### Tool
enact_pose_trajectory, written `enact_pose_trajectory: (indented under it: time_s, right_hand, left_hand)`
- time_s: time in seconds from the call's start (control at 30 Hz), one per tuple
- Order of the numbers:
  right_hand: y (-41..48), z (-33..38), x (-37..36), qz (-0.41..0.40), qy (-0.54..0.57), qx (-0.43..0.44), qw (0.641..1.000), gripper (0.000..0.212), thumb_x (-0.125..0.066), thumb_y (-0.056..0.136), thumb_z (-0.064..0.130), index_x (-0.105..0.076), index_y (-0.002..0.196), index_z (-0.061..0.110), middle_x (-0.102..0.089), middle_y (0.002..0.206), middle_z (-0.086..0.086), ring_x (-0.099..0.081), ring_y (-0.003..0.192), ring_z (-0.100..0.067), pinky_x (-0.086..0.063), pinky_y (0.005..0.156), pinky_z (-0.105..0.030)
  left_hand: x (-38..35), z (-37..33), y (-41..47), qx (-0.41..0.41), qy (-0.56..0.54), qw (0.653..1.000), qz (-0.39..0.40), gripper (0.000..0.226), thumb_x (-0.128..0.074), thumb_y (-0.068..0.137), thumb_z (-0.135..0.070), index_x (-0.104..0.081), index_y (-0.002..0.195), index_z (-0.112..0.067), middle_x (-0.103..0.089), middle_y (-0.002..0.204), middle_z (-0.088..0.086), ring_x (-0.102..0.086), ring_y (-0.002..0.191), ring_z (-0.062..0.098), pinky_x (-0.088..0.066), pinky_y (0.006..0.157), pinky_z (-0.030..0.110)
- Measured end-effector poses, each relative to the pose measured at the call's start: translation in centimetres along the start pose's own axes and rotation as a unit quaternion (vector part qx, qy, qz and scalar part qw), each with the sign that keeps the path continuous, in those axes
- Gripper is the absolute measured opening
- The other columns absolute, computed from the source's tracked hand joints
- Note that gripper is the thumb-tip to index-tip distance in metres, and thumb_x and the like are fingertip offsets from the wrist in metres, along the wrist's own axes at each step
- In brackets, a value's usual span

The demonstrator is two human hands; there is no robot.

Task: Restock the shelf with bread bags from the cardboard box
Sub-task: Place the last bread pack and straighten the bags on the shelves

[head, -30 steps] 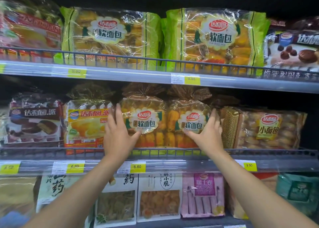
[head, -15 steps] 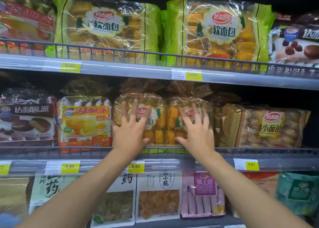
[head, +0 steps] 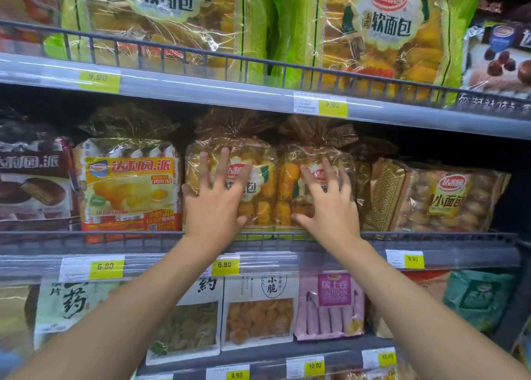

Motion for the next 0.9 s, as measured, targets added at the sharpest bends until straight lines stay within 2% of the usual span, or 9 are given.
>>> enact_pose_trajectory:
  time_s: [0.1,0.2,0.27,0.37,0.43,0.5,0.6,0.8,0.9]
  right_hand:
    - [-0.1,0.1,0.2,0.013,-0.001,-0.004,1.0,0.106,-0.078,0.07,0.061,-0.017,0.155,0.043,-0.01,0.167,-0.003,-0.009,0.151,-0.04,-0.054,0.09,-0.059]
    - [0.4,0.2,1.0,0.045,-0.004,0.0,0.999,0.101,-0.077,0.073,0.06,-0.021,0.155,0.042,-0.015,0.165,-0.006,-0.014,0.15,-0.041,-0.054,0.091,-0.057]
    - [0.8,0.2,1.9,0.097,-0.014,0.001,0.995,0.093,-0.072,0.078,0.06,-0.021,0.154,0.042,-0.019,0.163,-0.009,-0.018,0.148,-0.042,-0.051,0.096,-0.057]
    - [0.9,0.0,4.0,0.188,-0.03,-0.011,0.982,0.075,-0.068,0.083,0.055,-0.031,0.146,0.037,-0.034,0.152,-0.015,-0.028,0.142,-0.044,-0.046,0.099,-0.062]
    - [0.8,-0.1,5.7,0.252,-0.012,-0.014,0.967,0.067,-0.064,0.088,0.048,-0.032,0.146,0.035,-0.029,0.154,-0.013,-0.023,0.144,-0.042,-0.041,0.103,-0.064]
    - [0.4,-0.3,7.9,0.32,0.016,-0.009,0.947,0.074,-0.059,0.093,0.045,-0.017,0.154,0.04,-0.012,0.163,-0.008,-0.01,0.15,-0.036,-0.035,0.108,-0.064]
    - [-0.4,-0.8,12.8,0.389,0.03,0.011,0.921,0.082,-0.058,0.096,0.043,-0.001,0.156,0.045,0.008,0.166,0.003,-0.001,0.153,-0.031,-0.032,0.11,-0.064]
    - [-1.9,-3.0,23.9,0.411,0.039,0.008,0.911,0.082,-0.056,0.095,0.038,-0.003,0.157,0.043,-0.001,0.167,0.0,-0.008,0.152,-0.03,-0.039,0.107,-0.061]
    - [-3.7,-4.6,27.6,0.419,0.028,0.009,0.907,0.089,-0.061,0.091,0.044,0.0,0.157,0.044,0.001,0.167,0.001,-0.01,0.152,-0.031,-0.039,0.108,-0.06]
  left_hand:
    - [0.2,0.1,-0.4,0.0,-0.011,1.0,0.017,0.113,-0.067,0.076,-0.072,0.005,0.158,-0.042,0.028,0.165,0.005,0.022,0.15,0.042,-0.03,0.106,0.074]
    - [1.3,0.3,-0.3,-0.004,-0.02,0.998,0.059,0.106,-0.062,0.08,-0.072,0.004,0.158,-0.043,0.026,0.166,0.003,0.018,0.152,0.041,-0.038,0.102,0.072]
    - [2.5,0.6,-0.3,-0.001,-0.02,0.994,0.103,0.101,-0.059,0.083,-0.069,0.004,0.157,-0.044,0.024,0.166,0.002,0.011,0.153,0.041,-0.039,0.101,0.07]
    - [5.4,0.2,-0.5,0.006,-0.034,0.981,0.189,0.091,-0.058,0.086,-0.063,-0.004,0.156,-0.042,0.012,0.169,0.003,-0.005,0.153,0.04,-0.028,0.107,0.074]
    - [7.3,-0.1,-1.3,0.014,-0.048,0.964,0.259,0.083,-0.052,0.092,-0.06,-0.003,0.156,-0.04,0.005,0.169,0.004,-0.003,0.154,0.037,-0.019,0.109,0.077]
    - [9.9,-0.3,-2.3,0.024,-0.049,0.947,0.316,0.084,-0.045,0.096,-0.062,0.008,0.158,-0.041,0.016,0.169,0.0,0.01,0.155,0.034,-0.01,0.111,0.079]
    - [15.0,-0.6,-3.5,0.035,-0.033,0.931,0.362,0.084,-0.039,0.097,-0.065,0.015,0.156,-0.042,0.033,0.163,-0.004,0.019,0.153,0.031,-0.009,0.11,0.08]
    - [25.8,-2.8,-5.2,0.023,-0.034,0.924,0.38,0.092,-0.055,0.09,-0.064,-0.001,0.16,-0.039,0.012,0.169,0.0,0.009,0.155,0.034,-0.017,0.108,0.079]
    - [29.1,-4.5,-6.5,-0.001,-0.037,0.918,0.396,0.095,-0.058,0.089,-0.063,0.002,0.159,-0.039,0.015,0.169,-0.001,0.011,0.155,0.032,-0.012,0.109,0.08]
Point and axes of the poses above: each hand's wrist, its own y-axis towards the middle knuckle, its own x-axis out of the back of the hand, z = x × y, the point moved 8 cm from there along y, towards the middle knuckle
